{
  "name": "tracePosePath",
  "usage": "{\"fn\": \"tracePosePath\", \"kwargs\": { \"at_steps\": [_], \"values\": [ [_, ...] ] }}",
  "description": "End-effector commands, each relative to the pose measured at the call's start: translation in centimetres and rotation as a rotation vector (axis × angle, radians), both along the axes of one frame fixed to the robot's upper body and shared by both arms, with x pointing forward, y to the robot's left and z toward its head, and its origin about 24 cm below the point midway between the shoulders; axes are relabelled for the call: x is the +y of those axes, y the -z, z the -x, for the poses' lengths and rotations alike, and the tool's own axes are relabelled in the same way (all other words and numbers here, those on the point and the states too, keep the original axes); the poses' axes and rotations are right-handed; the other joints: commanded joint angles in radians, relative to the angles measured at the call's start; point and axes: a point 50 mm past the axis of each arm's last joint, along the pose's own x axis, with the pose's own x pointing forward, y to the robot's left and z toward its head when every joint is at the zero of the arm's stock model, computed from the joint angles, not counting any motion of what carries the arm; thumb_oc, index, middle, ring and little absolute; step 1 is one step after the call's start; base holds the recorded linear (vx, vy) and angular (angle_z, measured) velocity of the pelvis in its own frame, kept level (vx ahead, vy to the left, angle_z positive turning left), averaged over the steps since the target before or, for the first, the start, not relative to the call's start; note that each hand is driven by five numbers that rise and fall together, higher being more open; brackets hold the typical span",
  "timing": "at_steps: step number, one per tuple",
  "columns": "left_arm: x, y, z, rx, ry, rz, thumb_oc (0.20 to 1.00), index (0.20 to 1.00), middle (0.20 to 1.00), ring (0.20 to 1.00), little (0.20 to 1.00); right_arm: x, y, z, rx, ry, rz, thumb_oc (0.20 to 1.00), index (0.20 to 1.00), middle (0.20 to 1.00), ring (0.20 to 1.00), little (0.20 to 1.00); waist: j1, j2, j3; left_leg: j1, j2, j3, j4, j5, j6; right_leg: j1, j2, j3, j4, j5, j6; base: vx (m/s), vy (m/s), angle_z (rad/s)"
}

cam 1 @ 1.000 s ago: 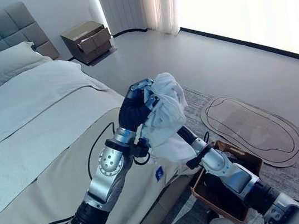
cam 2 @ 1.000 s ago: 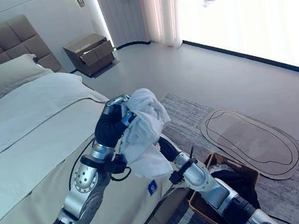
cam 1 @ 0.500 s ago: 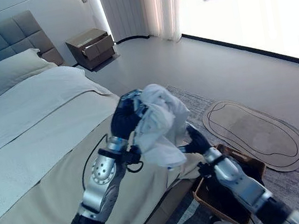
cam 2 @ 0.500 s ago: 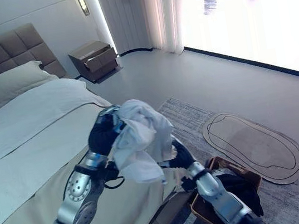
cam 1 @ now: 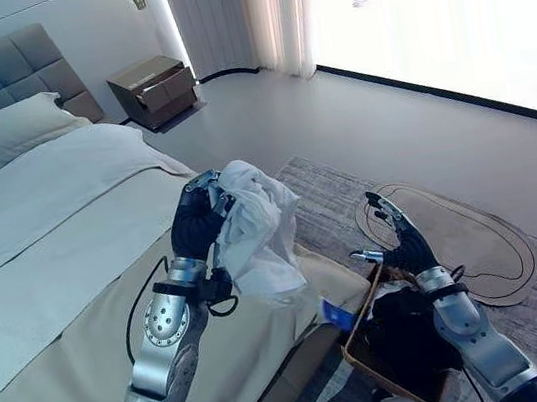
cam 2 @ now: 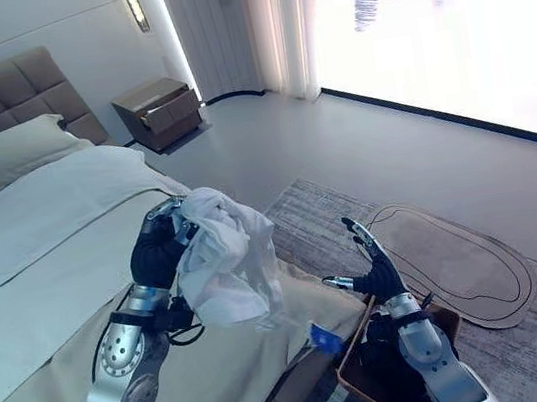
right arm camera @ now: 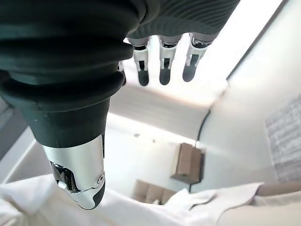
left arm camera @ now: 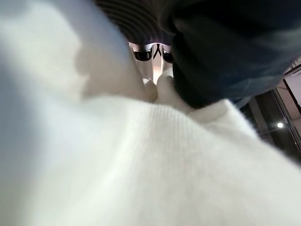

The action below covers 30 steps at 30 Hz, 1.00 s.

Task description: Pick up clothes into the bucket

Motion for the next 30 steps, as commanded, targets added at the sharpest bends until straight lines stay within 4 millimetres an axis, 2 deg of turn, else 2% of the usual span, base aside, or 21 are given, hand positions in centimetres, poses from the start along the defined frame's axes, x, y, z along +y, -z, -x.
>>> {"fn": "tracePosePath", "kwargs": {
  "at_steps": [1, 2, 4, 8, 17, 21, 22, 23, 24, 30],
  "values": [
    [-0.5, -3.4, 0.7, -0.196, 0.055, 0.014, 0.2, 0.2, 0.2, 0.2, 0.2, 2.7, -4.2, -1.3, -0.229, -0.123, -0.055, 1.0, 1.0, 1.0, 1.0, 1.0, -0.017, -0.054, -0.031, -0.038, 0.0, 0.006, 0.046, -0.02, 0.0, -0.01, -0.019, 0.011, 0.012, 0.019, 0.014, 0.0, 0.0, 0.0],
    [-1.1, -3.5, 0.8, -0.2, 0.093, 0.019, 0.2, 0.2, 0.2, 0.2, 0.2, 3.9, -4.8, -1.8, -0.235, -0.183, -0.093, 1.0, 1.0, 1.0, 1.0, 1.0, -0.012, -0.054, -0.032, -0.042, -0.001, 0.002, 0.047, -0.018, -0.001, -0.012, -0.019, 0.01, 0.012, 0.019, 0.013, 0.0, 0.0, 0.0],
    [-1.4, -3.6, 0.8, -0.205, 0.111, 0.023, 0.2, 0.2, 0.2, 0.2, 0.2, 4.4, -4.8, -2.0, -0.227, -0.216, -0.115, 1.0, 1.0, 1.0, 1.0, 1.0, -0.01, -0.055, -0.031, -0.045, -0.001, 0.001, 0.047, -0.017, -0.002, -0.013, -0.019, 0.009, 0.011, 0.02, 0.013, 0.0, 0.0, 0.0],
    [-2.8, -3.7, 1.0, -0.198, 0.216, 0.03, 0.2, 0.2, 0.2, 0.2, 0.2, 7.0, -5.1, -2.7, -0.16, -0.385, -0.267, 1.0, 1.0, 1.0, 1.0, 1.0, 0.005, -0.06, -0.032, -0.051, -0.003, -0.005, 0.047, -0.014, -0.004, -0.014, -0.019, 0.005, 0.01, 0.022, 0.011, 0.0, 0.0, 0.0],
    [-4.4, -4.3, 1.6, -0.19, 0.337, 0.084, 0.2, 0.2, 0.2, 0.2, 0.2, 9.5, -5.5, -4.3, -0.159, -0.405, -0.283, 1.0, 1.0, 1.0, 1.0, 1.0, 0.016, -0.057, -0.028, -0.058, -0.007, -0.005, 0.049, -0.014, -0.002, -0.017, -0.021, 0.001, 0.005, 0.029, 0.011, 0.0, 0.001, 0.01],
    [-4.8, -4.8, 1.9, -0.205, 0.377, 0.103, 0.2, 0.2, 0.2, 0.2, 0.2, 9.9, -5.4, -4.8, -0.161, -0.393, -0.252, 1.0, 1.0, 1.0, 1.0, 1.0, 0.02, -0.057, -0.025, -0.06, -0.008, -0.006, 0.048, -0.013, -0.001, -0.018, -0.021, 0.003, 0.003, 0.031, 0.011, 0.0, 0.0, 0.0],
    [-4.9, -5.1, 2.0, -0.214, 0.389, 0.106, 0.2, 0.2, 0.2, 0.2, 0.2, 10.2, -5.3, -5.0, -0.151, -0.405, -0.238, 0.633, 0.633, 0.633, 0.633, 0.633, 0.022, -0.057, -0.023, -0.062, -0.007, -0.005, 0.049, -0.013, -0.001, -0.02, -0.022, 0.003, 0.003, 0.031, 0.011, 0.0, 0.0, 0.0],
    [-4.9, -5.1, 2.0, -0.214, 0.389, 0.106, 0.2, 0.2, 0.2, 0.2, 0.2, 10.2, -5.3, -5.0, -0.152, -0.405, -0.238, 0.501, 0.501, 0.501, 0.501, 0.501, 0.021, -0.057, -0.023, -0.062, -0.007, -0.005, 0.049, -0.013, -0.001, -0.02, -0.022, 0.003, 0.003, 0.031, 0.011, 0.0, 0.0, 0.0],
    [-4.9, -5.1, 2.0, -0.216, 0.39, 0.102, 0.2, 0.2, 0.2, 0.2, 0.2, 10.3, -5.2, -4.9, -0.148, -0.41, -0.234, 0.2, 0.2, 0.2, 0.2, 0.2, 0.022, -0.057, -0.022, -0.062, -0.007, -0.005, 0.048, -0.013, -0.001, -0.02, -0.021, 0.004, 0.002, 0.031, 0.011, 0.0, 0.0, 0.0],
    [-4.3, -5.0, 1.8, -0.223, 0.35, 0.071, 0.2, 0.2, 0.2, 0.2, 0.2, 9.0, -4.4, -4.7, -0.126, -0.381, -0.198, 0.2, 0.2, 0.2, 0.2, 0.2, 0.019, -0.059, -0.02, -0.062, -0.007, -0.003, 0.054, -0.018, 0.0, -0.02, -0.021, 0.007, 0.004, 0.029, 0.012, 0.0, 0.0, 0.0]
  ]
}}
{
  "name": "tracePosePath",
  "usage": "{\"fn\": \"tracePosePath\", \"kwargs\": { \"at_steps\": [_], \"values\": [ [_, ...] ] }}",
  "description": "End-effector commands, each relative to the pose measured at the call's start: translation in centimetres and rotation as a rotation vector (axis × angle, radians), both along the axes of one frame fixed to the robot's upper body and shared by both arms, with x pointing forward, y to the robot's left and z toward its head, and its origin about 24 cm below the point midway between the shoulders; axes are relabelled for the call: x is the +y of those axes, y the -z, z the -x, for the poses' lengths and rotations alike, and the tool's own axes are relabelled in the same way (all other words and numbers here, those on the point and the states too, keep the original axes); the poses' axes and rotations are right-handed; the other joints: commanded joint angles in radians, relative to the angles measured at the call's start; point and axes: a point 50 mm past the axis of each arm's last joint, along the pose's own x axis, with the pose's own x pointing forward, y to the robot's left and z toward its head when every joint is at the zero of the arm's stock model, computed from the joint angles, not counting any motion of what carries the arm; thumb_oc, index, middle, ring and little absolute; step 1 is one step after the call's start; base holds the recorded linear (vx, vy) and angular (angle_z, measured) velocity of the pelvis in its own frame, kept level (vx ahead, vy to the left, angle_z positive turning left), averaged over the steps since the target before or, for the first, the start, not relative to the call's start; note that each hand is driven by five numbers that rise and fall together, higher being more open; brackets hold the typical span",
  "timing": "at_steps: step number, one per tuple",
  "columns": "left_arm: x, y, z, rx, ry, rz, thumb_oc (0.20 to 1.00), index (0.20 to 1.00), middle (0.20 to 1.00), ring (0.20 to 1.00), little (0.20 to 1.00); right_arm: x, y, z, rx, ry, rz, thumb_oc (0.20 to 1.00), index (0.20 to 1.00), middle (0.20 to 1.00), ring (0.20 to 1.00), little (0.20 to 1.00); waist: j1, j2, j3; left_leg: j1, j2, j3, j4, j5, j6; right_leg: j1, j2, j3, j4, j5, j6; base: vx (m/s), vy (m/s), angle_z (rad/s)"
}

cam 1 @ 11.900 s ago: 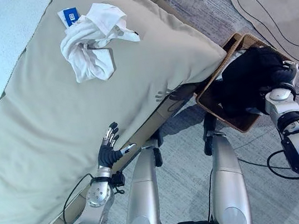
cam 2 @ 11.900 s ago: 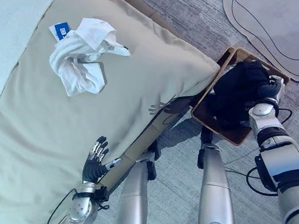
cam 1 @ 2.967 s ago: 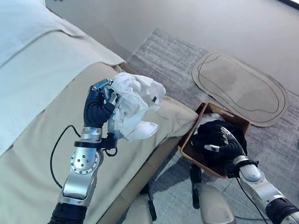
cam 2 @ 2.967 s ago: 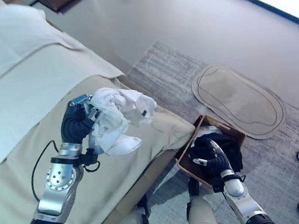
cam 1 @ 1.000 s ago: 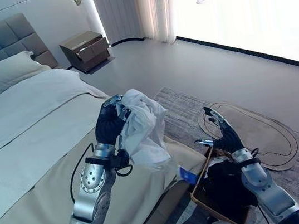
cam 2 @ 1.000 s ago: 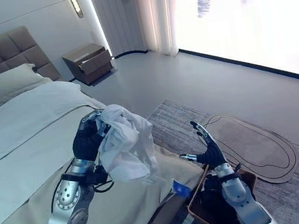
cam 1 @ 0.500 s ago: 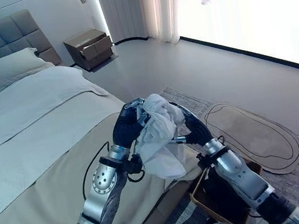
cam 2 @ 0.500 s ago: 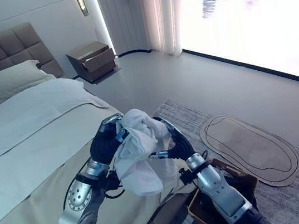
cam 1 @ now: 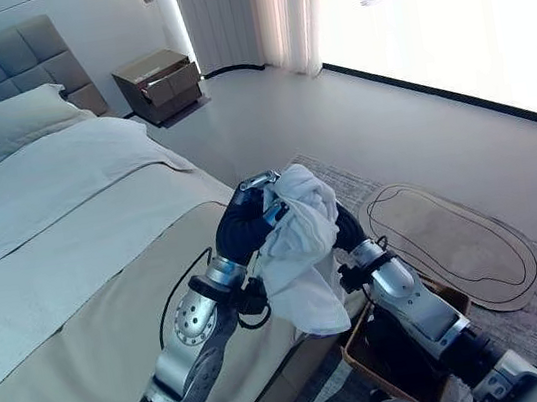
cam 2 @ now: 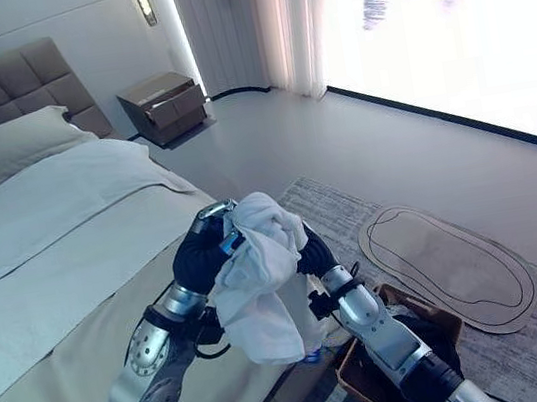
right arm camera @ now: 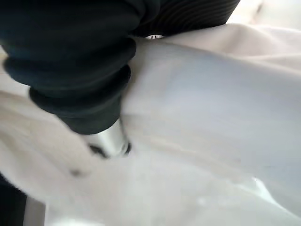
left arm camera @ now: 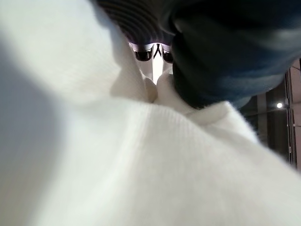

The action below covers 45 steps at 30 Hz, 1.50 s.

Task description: Pick up clothes into the bucket

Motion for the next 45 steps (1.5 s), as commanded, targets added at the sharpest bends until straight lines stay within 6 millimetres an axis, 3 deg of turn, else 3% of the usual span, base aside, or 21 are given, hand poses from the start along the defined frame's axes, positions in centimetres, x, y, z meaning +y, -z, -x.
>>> {"fn": "tracePosePath", "kwargs": {
  "at_steps": [1, 3, 9, 10, 11, 14, 15, 16, 17, 18, 19, 20, 27, 29, 30, 31, 35, 39, 45],
  "values": [
    [0.7, -4.1, 0.3, -0.203, 0.008, 0.07, 0.2, 0.2, 0.2, 0.2, 0.2, 1.1, -2.1, -0.3, -0.107, -0.031, -0.036, 0.2, 0.2, 0.2, 0.2, 0.2, 0.004, -0.05, -0.018, -0.054, -0.005, 0.003, 0.056, -0.022, 0.007, -0.022, -0.02, 0.016, 0.013, 0.028, 0.012, 0.0, 0.0, 0.0],
    [1.2, -4.0, 0.3, -0.206, -0.02, 0.066, 0.2, 0.2, 0.2, 0.2, 0.2, 0.0, -1.7, -0.2, -0.098, 0.008, -0.026, 0.2, 0.2, 0.2, 0.2, 0.2, 0.002, -0.049, -0.018, -0.054, -0.004, 0.003, 0.059, -0.024, 0.007, -0.022, -0.02, 0.017, 0.014, 0.028, 0.013, 0.0, 0.0, 0.0],
    [4.3, -3.7, 0.9, -0.22, -0.128, 0.048, 0.2, 0.2, 0.2, 0.2, 0.2, -5.8, -0.1, 0.4, -0.072, 0.229, 0.065, 0.2, 0.2, 0.2, 0.2, 0.2, -0.004, -0.051, -0.02, -0.048, -0.001, 0.01, 0.064, -0.03, 0.006, -0.017, -0.019, 0.026, 0.009, 0.028, 0.015, 0.0, 0.0, 0.0],
    [4.3, -3.7, 0.9, -0.219, -0.127, 0.049, 0.2, 0.2, 0.2, 0.2, 0.2, -5.8, -0.1, 0.4, -0.072, 0.229, 0.065, 0.2, 0.2, 0.2, 0.2, 0.2, -0.004, -0.051, -0.021, -0.048, -0.001, 0.01, 0.064, -0.03, 0.006, -0.017, -0.018, 0.027, 0.009, 0.028, 0.015, 0.02, -0.01, -0.05],
    [5.4, -3.1, 1.3, -0.202, -0.16, 0.029, 0.2, 0.2, 0.2, 0.2, 0.2, -7.9, 0.6, 0.8, -0.053, 0.311, 0.102, 0.2, 0.2, 0.2, 0.2, 0.2, -0.005, -0.05, -0.021, -0.046, 0.0, 0.012, 0.062, -0.031, 0.005, -0.017, -0.016, 0.029, 0.008, 0.028, 0.015, 0.02, -0.013, -0.07],
    [7.4, -1.1, 1.8, -0.136, -0.255, -0.053, 0.2, 0.2, 0.2, 0.2, 0.2, -10.7, 1.2, 1.9, -0.029, 0.419, 0.107, 0.2, 0.2, 0.2, 0.2, 0.2, -0.006, -0.052, -0.019, -0.045, 0.003, 0.015, 0.062, -0.032, 0.005, -0.018, -0.015, 0.032, 0.006, 0.028, 0.016, 0.01, -0.018, -0.09],
    [7.9, 0.0, 1.8, -0.085, -0.276, -0.061, 0.253, 0.253, 0.253, 0.253, 0.253, -11.4, 1.2, 2.2, -0.03, 0.446, 0.108, 0.2, 0.2, 0.2, 0.2, 0.2, -0.008, -0.052, -0.017, -0.046, 0.004, 0.015, 0.062, -0.032, 0.004, -0.019, -0.014, 0.034, 0.006, 0.028, 0.016, 0.0, -0.019, -0.03],
    [8.5, 1.4, 1.8, -0.027, -0.305, -0.089, 0.805, 0.805, 0.805, 0.805, 0.805, -12.1, 0.9, 2.5, -0.04, 0.468, 0.098, 0.2, 0.2, 0.2, 0.2, 0.2, -0.01, -0.053, -0.015, -0.047, 0.004, 0.015, 0.063, -0.031, 0.005, -0.021, -0.014, 0.036, 0.007, 0.028, 0.016, 0.0, 0.0, 0.0],
    [8.8, 2.4, 1.8, 0.007, -0.32, -0.126, 1.0, 1.0, 1.0, 1.0, 1.0, -12.8, 1.0, 2.9, -0.035, 0.493, 0.087, 0.2, 0.2, 0.2, 0.2, 0.2, -0.01, -0.052, -0.015, -0.048, 0.003, 0.015, 0.064, -0.032, 0.004, -0.021, -0.013, 0.037, 0.008, 0.028, 0.016, 0.0, 0.0, 0.0],
    [9.1, 3.9, 1.9, 0.072, -0.329, -0.152, 1.0, 1.0, 1.0, 1.0, 1.0, -13.3, 1.0, 3.1, -0.035, 0.519, 0.075, 0.2, 0.2, 0.2, 0.2, 0.2, -0.012, -0.053, -0.013, -0.049, 0.003, 0.016, 0.064, -0.031, 0.005, -0.022, -0.013, 0.038, 0.008, 0.028, 0.016, 0.0, 0.0, 0.0],
    [9.1, 4.0, 1.9, 0.072, -0.327, -0.151, 1.0, 1.0, 1.0, 1.0, 1.0, -13.3, 1.0, 3.1, -0.034, 0.52, 0.075, 0.2, 0.2, 0.2, 0.2, 0.2, -0.011, -0.052, -0.014, -0.049, 0.003, 0.016, 0.064, -0.032, 0.005, -0.022, -0.013, 0.039, 0.008, 0.028, 0.016, 0.0, 0.0, 0.0],
    [9.5, 5.9, 2.1, 0.127, -0.347, -0.245, 1.0, 1.0, 1.0, 1.0, 1.0, -14.2, 1.2, 3.4, -0.03, 0.563, 0.053, 0.2, 0.2, 0.2, 0.2, 0.2, -0.015, -0.052, -0.013, -0.05, 0.003, 0.017, 0.064, -0.032, 0.005, -0.024, -0.012, 0.041, 0.009, 0.027, 0.017, 0.0, 0.0, 0.0],
    [9.9, 14.6, 3.2, 0.389, -0.374, -0.586, 1.0, 1.0, 1.0, 1.0, 1.0, -16.9, 0.6, 3.5, -0.072, 0.737, -0.074, 0.2, 0.2, 0.2, 0.2, 0.2, -0.029, -0.051, -0.019, -0.05, 0.006, 0.031, 0.065, -0.036, 0.005, -0.034, -0.013, 0.053, 0.01, 0.029, 0.023, 0.01, -0.001, -0.06],
    [10.0, 16.7, 3.9, 0.448, -0.376, -0.677, 1.0, 1.0, 1.0, 1.0, 1.0, -17.5, 0.1, 3.5, -0.098, 0.768, -0.117, 0.2, 0.2, 0.2, 0.2, 0.2, -0.034, -0.049, -0.016, -0.05, 0.004, 0.037, 0.066, -0.039, 0.007, -0.038, -0.014, 0.058, 0.012, 0.03, 0.025, 0.0, 0.007, -0.05],
    [9.9, 16.7, 3.8, 0.446, -0.376, -0.678, 1.0, 1.0, 1.0, 1.0, 1.0, -17.5, 0.1, 3.5, -0.099, 0.769, -0.117, 0.2, 0.2, 0.2, 0.2, 0.2, -0.033, -0.048, -0.015, -0.05, 0.004, 0.037, 0.066, -0.04, 0.007, -0.039, -0.014, 0.059, 0.013, 0.03, 0.026, -0.01, 0.012, -0.08],
    [10.4, 19.6, 5.3, 0.549, -0.379, -0.8, 1.0, 1.0, 1.0, 1.0, 1.0, -18.3, -0.4, 3.6, -0.123, 0.81, -0.166, 0.2, 0.2, 0.2, 0.2, 0.2, -0.039, -0.047, -0.009, -0.051, 0.002, 0.043, 0.069, -0.045, 0.011, -0.048, -0.015, 0.069, 0.016, 0.031, 0.028, -0.02, 0.019, -0.08],
    [11.9, 23.6, 8.9, 0.72, -0.394, -0.99, 1.0, 1.0, 1.0, 1.0, 1.0, -19.5, -1.5, 3.5, -0.178, 0.849, -0.177, 0.2, 0.2, 0.2, 0.2, 0.2, -0.036, -0.042, 0.012, -0.058, 0.0, 0.063, 0.097, -0.066, 0.02, -0.072, -0.019, 0.097, 0.041, 0.027, 0.03, -0.01, 0.024, -0.22],
    [13.3, 24.1, 9.8, 0.794, -0.495, -0.962, 1.0, 1.0, 1.0, 1.0, 1.0, -19.7, -2.0, 3.0, -0.191, 0.844, -0.168, 0.2, 0.2, 0.2, 0.2, 0.2, -0.028, -0.041, 0.05, -0.085, 0.005, 0.078, 0.153, -0.089, 0.027, -0.11, -0.023, 0.124, 0.091, 0.013, 0.031, -0.07, 0.021, -0.31],
    [15.3, 21.1, 8.6, 0.727, -0.684, -0.741, 1.0, 1.0, 1.0, 1.0, 1.0, -21.6, 0.3, 3.5, -0.095, 0.984, -0.161, 0.2, 0.2, 0.2, 0.2, 0.2, -0.021, -0.031, 0.152, -0.182, -0.008, 0.045, 0.247, -0.098, 0.033, -0.196, -0.045, 0.1, 0.218, -0.019, 0.027, -0.16, 0.009, -0.03]
  ]
}}
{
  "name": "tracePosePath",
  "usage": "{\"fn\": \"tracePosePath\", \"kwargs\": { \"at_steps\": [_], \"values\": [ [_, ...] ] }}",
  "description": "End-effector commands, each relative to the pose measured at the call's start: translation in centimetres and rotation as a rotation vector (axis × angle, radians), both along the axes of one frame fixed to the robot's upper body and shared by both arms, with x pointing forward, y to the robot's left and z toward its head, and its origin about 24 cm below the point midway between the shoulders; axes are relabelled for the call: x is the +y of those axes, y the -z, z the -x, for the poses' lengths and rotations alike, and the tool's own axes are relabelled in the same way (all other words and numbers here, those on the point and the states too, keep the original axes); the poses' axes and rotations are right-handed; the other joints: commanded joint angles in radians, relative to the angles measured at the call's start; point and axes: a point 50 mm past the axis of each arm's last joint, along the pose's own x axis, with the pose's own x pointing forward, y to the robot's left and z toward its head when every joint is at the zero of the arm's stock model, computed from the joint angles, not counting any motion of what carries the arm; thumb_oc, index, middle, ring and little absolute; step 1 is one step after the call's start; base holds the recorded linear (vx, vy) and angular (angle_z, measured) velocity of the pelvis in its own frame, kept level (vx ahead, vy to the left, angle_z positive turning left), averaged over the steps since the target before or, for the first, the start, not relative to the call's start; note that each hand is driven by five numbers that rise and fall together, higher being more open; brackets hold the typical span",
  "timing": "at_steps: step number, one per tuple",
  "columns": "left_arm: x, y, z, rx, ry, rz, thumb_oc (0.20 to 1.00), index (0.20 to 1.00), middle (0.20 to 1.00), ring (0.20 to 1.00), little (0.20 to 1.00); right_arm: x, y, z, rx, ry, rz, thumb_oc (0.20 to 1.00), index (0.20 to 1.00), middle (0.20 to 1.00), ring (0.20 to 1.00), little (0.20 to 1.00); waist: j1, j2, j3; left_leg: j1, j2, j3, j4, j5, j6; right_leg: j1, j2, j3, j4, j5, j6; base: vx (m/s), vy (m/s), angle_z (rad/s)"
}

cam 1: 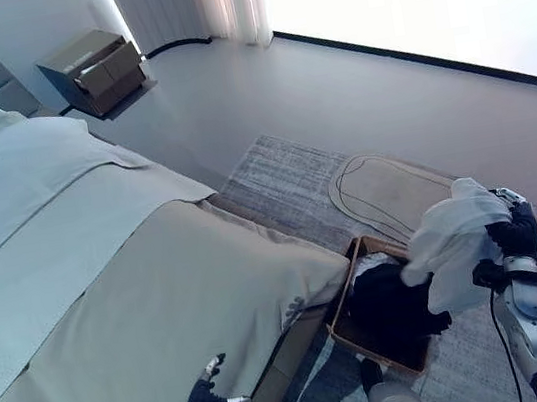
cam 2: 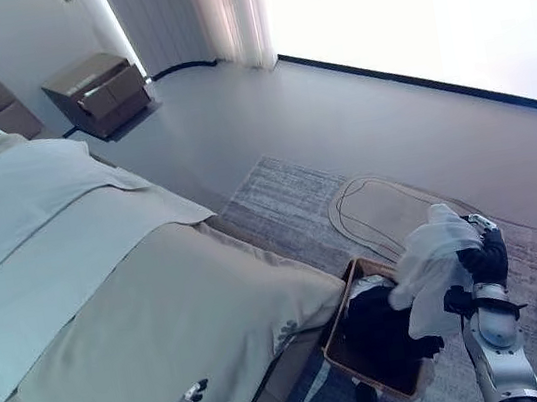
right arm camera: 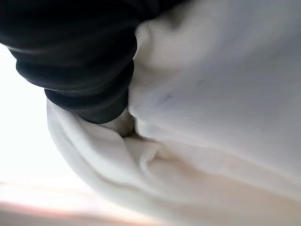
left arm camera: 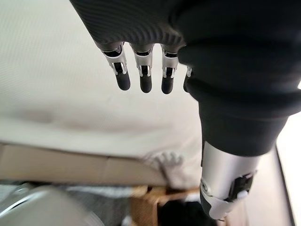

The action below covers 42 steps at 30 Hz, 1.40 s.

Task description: Pick up clothes into the bucket

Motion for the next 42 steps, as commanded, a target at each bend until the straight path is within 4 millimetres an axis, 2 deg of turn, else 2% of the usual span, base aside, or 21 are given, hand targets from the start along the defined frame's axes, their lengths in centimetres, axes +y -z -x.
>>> {"fn": "tracePosePath", "kwargs": {
  "at_steps": [1, 3, 4, 5, 7, 9, 14, 15, 17, 18, 19, 20, 21, 22, 23, 24, 25, 28, 32, 38, 42],
  "values": [
    [2.6, -4.3, -2.7, -0.271, -0.156, 0.094, 1.0, 1.0, 1.0, 1.0, 1.0, -0.9, -3.3, -1.7, -0.19, 0.066, 0.016, 0.2, 0.2, 0.2, 0.2, 0.2, 0.008, -0.017, 0.078, -0.197, -0.007, -0.073, 0.222, -0.055, 0.024, -0.139, -0.051, -0.028, 0.204, -0.017, 0.012, -0.26, -0.003, 0.19],
    [3.0, -5.1, -3.3, -0.316, -0.183, 0.117, 1.0, 1.0, 1.0, 1.0, 1.0, -0.7, -3.3, -2.0, -0.197, 0.069, 0.002, 0.2, 0.2, 0.2, 0.2, 0.2, 0.004, -0.014, 0.09, -0.244, -0.01, -0.078, 0.252, -0.057, 0.024, -0.182, -0.057, -0.031, 0.235, -0.026, 0.009, -0.23, -0.015, 0.3],
    [3.2, -6.5, -4.1, -0.398, -0.216, 0.172, 1.0, 1.0, 1.0, 1.0, 1.0, -0.8, -2.9, -2.0, -0.182, 0.08, -0.01, 0.2, 0.2, 0.2, 0.2, 0.2, 0.006, -0.01, 0.115, -0.305, -0.016, -0.087, 0.296, -0.056, 0.022, -0.231, -0.062, -0.03, 0.277, -0.034, 0.002, -0.12, -0.026, 0.27],
    [3.2, -6.5, -4.1, -0.398, -0.216, 0.172, 1.0, 1.0, 1.0, 1.0, 1.0, -0.7, -2.9, -2.0, -0.182, 0.079, -0.01, 0.2, 0.2, 0.2, 0.2, 0.2, 0.005, -0.01, 0.111, -0.315, -0.016, -0.088, 0.302, -0.058, 0.023, -0.239, -0.063, -0.03, 0.282, -0.036, 0.002, -0.18, -0.05, 0.22],
    [3.2, -7.9, -4.7, -0.477, -0.248, 0.23, 1.0, 1.0, 1.0, 1.0, 1.0, -0.6, -2.8, -2.3, -0.175, 0.084, -0.015, 0.2, 0.2, 0.2, 0.2, 0.2, 0.005, -0.004, 0.118, -0.403, -0.021, -0.099, 0.358, -0.064, 0.022, -0.319, -0.067, -0.03, 0.341, -0.051, -0.006, -0.16, -0.045, 0.23],
    [2.9, -9.3, -5.7, -0.557, -0.264, 0.277, 1.0, 1.0, 1.0, 1.0, 1.0, 0.2, -2.6, -3.8, -0.144, 0.071, -0.005, 0.2, 0.2, 0.2, 0.2, 0.2, 0.01, 0.002, 0.14, -0.516, -0.024, -0.11, 0.45, -0.084, 0.024, -0.423, -0.07, -0.018, 0.437, -0.081, -0.02, -0.15, -0.05, 0.19],
    [2.1, -10.7, -6.3, -0.619, -0.218, 0.274, 1.0, 1.0, 1.0, 1.0, 1.0, 0.3, -3.5, -5.2, -0.159, 0.086, 0.022, 0.2, 0.2, 0.2, 0.2, 0.2, 0.021, 0.011, 0.151, -0.643, -0.026, -0.128, 0.54, -0.097, 0.021, -0.536, -0.078, -0.027, 0.533, -0.107, -0.032, -0.09, -0.049, 0.08],
    [1.8, -10.8, -6.3, -0.621, -0.197, 0.278, 1.0, 1.0, 1.0, 1.0, 1.0, -0.3, -3.7, -6.0, -0.154, 0.13, 0.017, 0.2, 0.2, 0.2, 0.2, 0.2, 0.031, 0.019, 0.157, -0.68, -0.026, -0.128, 0.556, -0.097, 0.02, -0.577, -0.082, -0.026, 0.561, -0.113, -0.035, -0.04, -0.012, 0.25],
    [1.7, -11.0, -6.2, -0.623, -0.186, 0.282, 1.0, 1.0, 1.0, 1.0, 1.0, -0.6, -4.1, -6.6, -0.156, 0.146, 0.018, 0.2, 0.2, 0.2, 0.2, 0.2, 0.038, 0.025, 0.159, -0.704, -0.028, -0.13, 0.565, -0.096, 0.02, -0.605, -0.084, -0.025, 0.576, -0.114, -0.036, -0.02, -0.011, 0.16],
    [1.5, -10.9, -6.0, -0.61, -0.173, 0.294, 1.0, 1.0, 1.0, 1.0, 1.0, -1.3, -4.4, -7.3, -0.142, 0.184, 0.019, 0.2, 0.2, 0.2, 0.2, 0.2, 0.052, 0.032, 0.163, -0.713, -0.029, -0.13, 0.566, -0.12, 0.013, -0.621, -0.084, -0.017, 0.588, -0.139, -0.029, -0.06, 0.001, -0.03],
    [1.5, -10.9, -6.1, -0.613, -0.173, 0.295, 1.0, 1.0, 1.0, 1.0, 1.0, -1.4, -4.5, -7.4, -0.146, 0.184, 0.019, 0.2, 0.2, 0.2, 0.2, 0.2, 0.051, 0.033, 0.167, -0.725, -0.029, -0.125, 0.559, -0.09, 0.019, -0.631, -0.086, -0.021, 0.579, -0.112, -0.038, 0.02, 0.007, -0.07],
    [1.2, -11.1, -6.0, -0.607, -0.145, 0.303, 1.0, 1.0, 1.0, 1.0, 1.0, -2.5, -5.2, -8.2, -0.122, 0.231, 0.032, 0.2, 0.2, 0.2, 0.2, 0.2, 0.065, 0.043, 0.172, -0.728, -0.032, -0.13, 0.55, -0.109, 0.012, -0.643, -0.086, -0.009, 0.584, -0.133, -0.028, -0.11, 0.026, 0.11],
    [1.2, -11.1, -6.1, -0.61, -0.145, 0.304, 1.0, 1.0, 1.0, 1.0, 1.0, -2.5, -5.3, -8.3, -0.126, 0.23, 0.032, 0.2, 0.2, 0.2, 0.2, 0.2, 0.064, 0.044, 0.175, -0.74, -0.032, -0.124, 0.543, -0.079, 0.018, -0.654, -0.088, -0.014, 0.576, -0.107, -0.037, 0.02, 0.026, 0.3],
    [0.8, -11.3, -6.2, -0.608, -0.124, 0.322, 1.0, 1.0, 1.0, 1.0, 1.0, -3.6, -6.1, -9.1, -0.1, 0.269, 0.045, 0.2, 0.2, 0.2, 0.2, 0.2, 0.076, 0.053, 0.181, -0.738, -0.037, -0.126, 0.535, -0.1, 0.011, -0.662, -0.087, -0.004, 0.58, -0.128, -0.028, -0.11, 0.03, 0.28],
    [0.8, -11.4, -6.3, -0.611, -0.124, 0.323, 1.0, 1.0, 1.0, 1.0, 1.0, -3.6, -6.3, -9.2, -0.104, 0.268, 0.045, 0.2, 0.2, 0.2, 0.2, 0.2, 0.075, 0.054, 0.185, -0.749, -0.037, -0.121, 0.528, -0.07, 0.017, -0.672, -0.088, -0.009, 0.571, -0.102, -0.036, 0.05, 0.022, -0.16],
    [0.6, -11.6, -6.3, -0.615, -0.11, 0.331, 1.0, 1.0, 1.0, 1.0, 1.0, -4.2, -6.6, -9.5, -0.083, 0.293, 0.049, 0.2, 0.2, 0.2, 0.2, 0.2, 0.081, 0.059, 0.186, -0.74, -0.04, -0.122, 0.529, -0.098, 0.011, -0.668, -0.087, 0.0, 0.579, -0.129, -0.028, -0.01, 0.026, -0.29],
    [0.1, -11.9, -6.6, -0.62, -0.084, 0.343, 1.0, 1.0, 1.0, 1.0, 1.0, -4.8, -7.4, -10.1, -0.071, 0.319, 0.05, 0.2, 0.2, 0.2, 0.2, 0.2, 0.086, 0.067, 0.197, -0.748, -0.047, -0.12, 0.527, -0.095, 0.012, -0.677, -0.089, 0.004, 0.582, -0.129, -0.028, 0.07, 0.016, -0.12],
    [-0.7, -12.2, -7.0, -0.628, -0.051, 0.366, 1.0, 1.0, 1.0, 1.0, 1.0, -5.7, -8.3, -10.6, -0.033, 0.336, 0.064, 0.2, 0.2, 0.2, 0.2, 0.2, 0.092, 0.078, 0.214, -0.75, -0.052, -0.122, 0.526, -0.095, 0.015, -0.684, -0.093, 0.008, 0.59, -0.132, -0.029, 0.0, 0.016, 0.4],
    [-1.3, -12.5, -7.2, -0.635, -0.03, 0.387, 1.0, 1.0, 1.0, 1.0, 1.0, -6.4, -9.1, -10.8, -0.021, 0.359, 0.062, 0.2, 0.2, 0.2, 0.2, 0.2, 0.093, 0.086, 0.224, -0.743, -0.061, -0.124, 0.514, -0.091, 0.019, -0.685, -0.092, 0.01, 0.587, -0.13, -0.03, 0.01, 0.005, -0.03],
    [-2.2, -12.7, -7.6, -0.628, 0.027, 0.396, 1.0, 1.0, 1.0, 1.0, 1.0, -7.0, -11.8, -11.9, -0.025, 0.357, 0.109, 0.2, 0.2, 0.2, 0.2, 0.2, 0.103, 0.088, 0.235, -0.728, -0.075, -0.128, 0.473, -0.081, 0.027, -0.679, -0.091, 0.013, 0.565, -0.124, -0.026, 0.01, 0.001, -0.01],
    [-2.4, -12.7, -7.5, -0.624, 0.028, 0.403, 1.0, 1.0, 1.0, 1.0, 1.0, -7.4, -12.3, -11.9, -0.014, 0.383, 0.116, 0.2, 0.2, 0.2, 0.2, 0.2, 0.107, 0.089, 0.239, -0.732, -0.081, -0.133, 0.466, -0.075, 0.028, -0.682, -0.093, 0.011, 0.566, -0.123, -0.026, 0.0, -0.005, 0.05]
  ]
}}
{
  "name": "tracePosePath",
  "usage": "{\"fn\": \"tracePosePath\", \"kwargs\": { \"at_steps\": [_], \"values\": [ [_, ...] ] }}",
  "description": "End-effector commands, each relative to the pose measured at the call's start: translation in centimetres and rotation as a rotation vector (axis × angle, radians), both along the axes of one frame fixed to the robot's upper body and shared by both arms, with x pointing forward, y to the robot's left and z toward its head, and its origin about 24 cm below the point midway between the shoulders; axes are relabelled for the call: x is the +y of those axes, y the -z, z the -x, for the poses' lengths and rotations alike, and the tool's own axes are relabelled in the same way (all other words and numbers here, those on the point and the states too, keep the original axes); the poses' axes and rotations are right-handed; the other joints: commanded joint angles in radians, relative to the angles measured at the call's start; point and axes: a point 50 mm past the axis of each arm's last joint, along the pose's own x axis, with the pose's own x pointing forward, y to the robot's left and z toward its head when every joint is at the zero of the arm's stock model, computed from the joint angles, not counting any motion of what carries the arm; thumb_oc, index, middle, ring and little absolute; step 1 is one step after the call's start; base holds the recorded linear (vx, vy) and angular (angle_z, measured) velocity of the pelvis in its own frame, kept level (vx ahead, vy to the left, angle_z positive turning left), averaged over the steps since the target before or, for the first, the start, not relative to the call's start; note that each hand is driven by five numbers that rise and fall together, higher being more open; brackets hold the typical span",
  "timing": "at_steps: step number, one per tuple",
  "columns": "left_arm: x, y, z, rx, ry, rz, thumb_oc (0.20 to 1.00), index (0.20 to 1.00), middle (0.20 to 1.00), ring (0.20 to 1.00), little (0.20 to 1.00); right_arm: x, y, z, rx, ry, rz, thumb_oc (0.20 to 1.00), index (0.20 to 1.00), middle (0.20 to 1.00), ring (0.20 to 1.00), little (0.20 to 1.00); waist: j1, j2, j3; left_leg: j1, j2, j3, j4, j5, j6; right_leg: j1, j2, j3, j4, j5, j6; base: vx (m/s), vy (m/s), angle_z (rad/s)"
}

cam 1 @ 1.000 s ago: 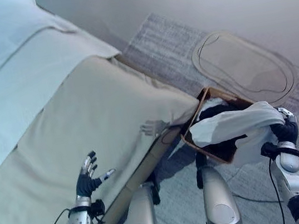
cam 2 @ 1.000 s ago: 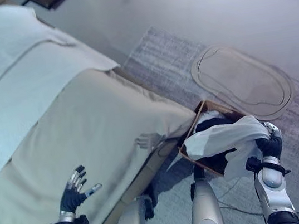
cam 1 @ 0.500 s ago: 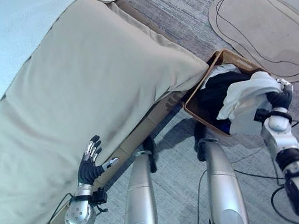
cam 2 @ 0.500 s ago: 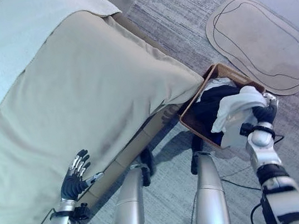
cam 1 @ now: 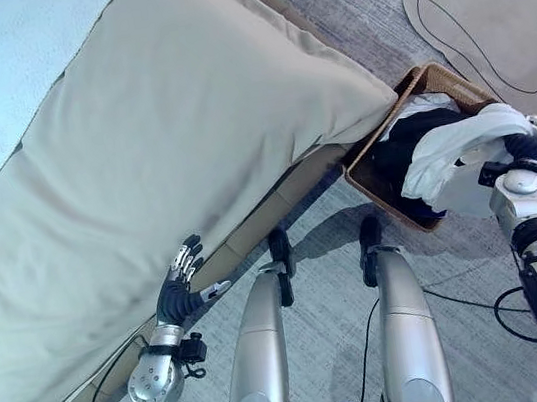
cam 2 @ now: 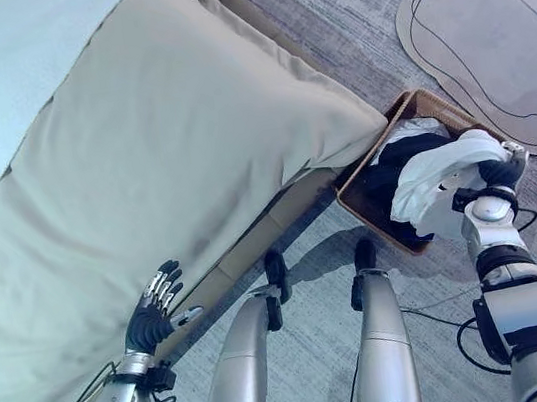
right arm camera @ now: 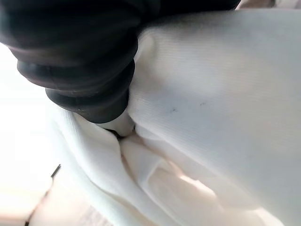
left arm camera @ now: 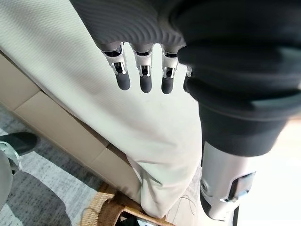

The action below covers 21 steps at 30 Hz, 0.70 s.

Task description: Pick up clothes into the bucket

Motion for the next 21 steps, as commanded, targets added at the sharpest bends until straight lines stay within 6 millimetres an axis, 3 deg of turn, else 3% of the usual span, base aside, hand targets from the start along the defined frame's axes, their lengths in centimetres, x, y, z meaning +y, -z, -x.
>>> {"fn": "tracePosePath", "kwargs": {
  "at_steps": [1, 2, 3, 4, 8, 12, 13, 15, 21],
  "values": [
    [-0.3, -1.4, 0.2, -0.065, 0.021, 0.039, 1.0, 1.0, 1.0, 1.0, 1.0, -2.2, -3.0, 0.4, -0.018, 0.06, 0.081, 0.2, 0.2, 0.2, 0.2, 0.2, 0.002, 0.006, -0.025, -0.012, -0.003, -0.019, -0.034, 0.015, -0.002, 0.046, -0.014, 0.001, -0.053, 0.05, 0.043, -0.01, -0.001, 0.08],
    [-0.4, -1.5, 0.2, -0.067, 0.023, 0.041, 1.0, 1.0, 1.0, 1.0, 1.0, -2.2, -3.0, 0.4, -0.005, 0.066, 0.086, 0.2, 0.2, 0.2, 0.2, 0.2, 0.004, 0.006, -0.024, -0.014, -0.004, -0.02, -0.034, 0.015, -0.002, 0.044, -0.014, 0.002, -0.052, 0.05, 0.042, -0.01, 0.001, 0.07],
    [-0.5, -1.5, 0.1, -0.065, 0.029, 0.04, 1.0, 1.0, 1.0, 1.0, 1.0, -2.2, -3.1, 0.3, 0.008, 0.069, 0.085, 0.658, 0.658, 0.658, 0.658, 0.658, 0.005, 0.007, -0.021, -0.017, -0.005, -0.019, -0.034, 0.015, -0.001, 0.04, -0.013, 0.004, -0.05, 0.05, 0.042, 0.0, 0.0, 0.0],
    [-0.6, -1.5, 0.1, -0.066, 0.032, 0.036, 1.0, 1.0, 1.0, 1.0, 1.0, -2.3, -2.9, 0.3, 0.023, 0.079, 0.081, 1.0, 1.0, 1.0, 1.0, 1.0, 0.007, 0.009, -0.021, -0.02, -0.007, -0.02, -0.032, 0.014, 0.0, 0.038, -0.013, 0.005, -0.05, 0.05, 0.041, 0.0, 0.0, 0.0],
    [-0.8, -1.4, 0.0, -0.065, 0.028, 0.042, 1.0, 1.0, 1.0, 1.0, 1.0, -1.8, -2.1, 0.1, 0.049, 0.062, 0.071, 1.0, 1.0, 1.0, 1.0, 1.0, 0.004, 0.008, -0.014, -0.014, -0.007, -0.021, -0.036, 0.017, 0.002, 0.04, -0.009, 0.007, -0.051, 0.05, 0.04, 0.0, 0.001, 0.01],
    [-0.9, -1.4, -0.3, -0.06, 0.028, 0.04, 1.0, 1.0, 1.0, 1.0, 1.0, -2.1, 1.0, 1.3, 0.205, 0.121, 0.019, 1.0, 1.0, 1.0, 1.0, 1.0, 0.005, 0.01, -0.017, 0.0, -0.007, -0.021, -0.047, 0.017, 0.004, 0.051, -0.008, 0.003, -0.061, 0.055, 0.04, 0.0, 0.0, 0.0],
    [-0.9, -1.4, -0.3, -0.06, 0.028, 0.04, 1.0, 1.0, 1.0, 1.0, 1.0, -2.1, 1.0, 1.3, 0.205, 0.121, 0.019, 1.0, 1.0, 1.0, 1.0, 1.0, 0.005, 0.01, -0.016, 0.0, -0.007, -0.021, -0.047, 0.017, 0.004, 0.052, -0.008, 0.003, -0.061, 0.055, 0.04, -0.07, 0.007, 0.0],
    [-0.7, -1.5, -0.5, -0.063, 0.026, 0.027, 1.0, 1.0, 1.0, 1.0, 1.0, -2.0, 2.6, 1.9, 0.279, 0.14, 0.009, 1.0, 1.0, 1.0, 1.0, 1.0, 0.005, 0.01, -0.02, 0.005, -0.006, -0.015, -0.062, 0.045, 0.011, 0.061, -0.008, -0.007, -0.082, 0.083, 0.032, -0.06, 0.007, 0.01],
    [-0.2, -1.6, -0.8, -0.069, 0.006, 0.013, 1.0, 1.0, 1.0, 1.0, 1.0, -2.6, 4.6, 3.5, 0.281, 0.207, -0.072, 1.0, 1.0, 1.0, 1.0, 1.0, -0.002, 0.002, -0.035, 0.041, -0.005, -0.012, -0.083, 0.043, 0.012, 0.093, -0.005, -0.002, -0.108, 0.091, 0.038, 0.01, 0.004, -0.02]
  ]
}}
